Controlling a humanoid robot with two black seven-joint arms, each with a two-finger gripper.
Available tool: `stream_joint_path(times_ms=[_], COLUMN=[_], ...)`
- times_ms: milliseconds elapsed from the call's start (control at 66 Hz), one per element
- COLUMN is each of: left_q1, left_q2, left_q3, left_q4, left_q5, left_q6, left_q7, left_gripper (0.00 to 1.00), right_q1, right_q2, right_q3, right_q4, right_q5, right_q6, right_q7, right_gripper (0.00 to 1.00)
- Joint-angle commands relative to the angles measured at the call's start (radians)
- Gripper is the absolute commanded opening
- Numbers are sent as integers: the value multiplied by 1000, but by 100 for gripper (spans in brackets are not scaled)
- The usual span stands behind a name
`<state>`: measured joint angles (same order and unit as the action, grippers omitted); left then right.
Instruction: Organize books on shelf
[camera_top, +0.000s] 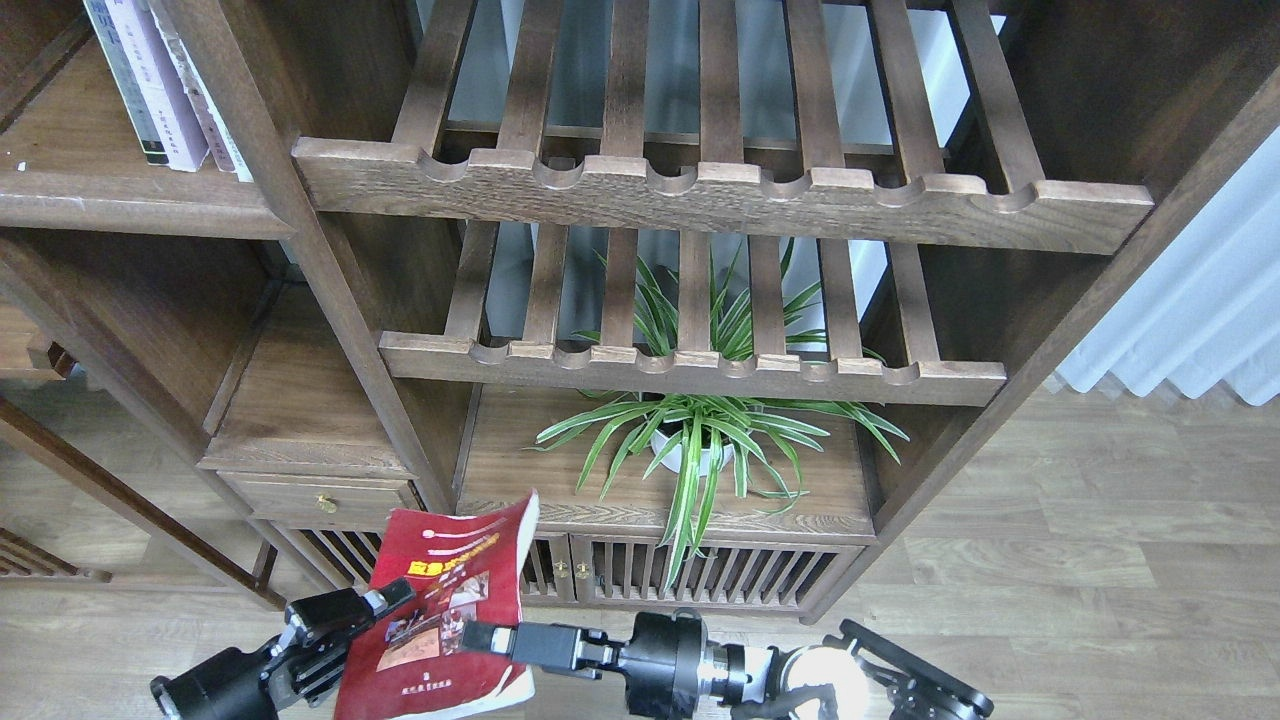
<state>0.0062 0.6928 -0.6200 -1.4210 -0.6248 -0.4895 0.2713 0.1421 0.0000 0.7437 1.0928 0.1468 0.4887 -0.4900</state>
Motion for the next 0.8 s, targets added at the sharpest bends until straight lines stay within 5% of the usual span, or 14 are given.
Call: stream_joint_path(times_ms=[0, 212, 273, 333, 576, 788], left_q1=[1, 6, 6, 6, 34, 146], left_q2=[2, 20, 22, 25, 103, 247], left_q3=[-3, -12, -20, -35, -130, -363], left_q4=[-4, -9, -9, -9, -9, -33], left_q5=[2, 5, 5, 5, 5, 36], left_q6=[1, 1, 1, 1, 1, 1], left_q7=[0, 6, 5, 2, -1, 3], left_gripper=[9, 10, 10, 9, 10, 11], right_q1=[-1, -6, -7, -9, -13, -33], right_q2=[0, 0, 0, 0, 0, 0], right_q3=[11, 19, 16, 13, 19, 20], right_q4=[-4, -2, -1, 7, 7, 1], right_q5=[2, 2, -10, -33, -33, -32], right_q6=[0, 0, 0, 0, 0, 0], right_q7=[2, 2, 5, 24, 31, 33], right_gripper=[8, 15, 48, 100, 100, 100])
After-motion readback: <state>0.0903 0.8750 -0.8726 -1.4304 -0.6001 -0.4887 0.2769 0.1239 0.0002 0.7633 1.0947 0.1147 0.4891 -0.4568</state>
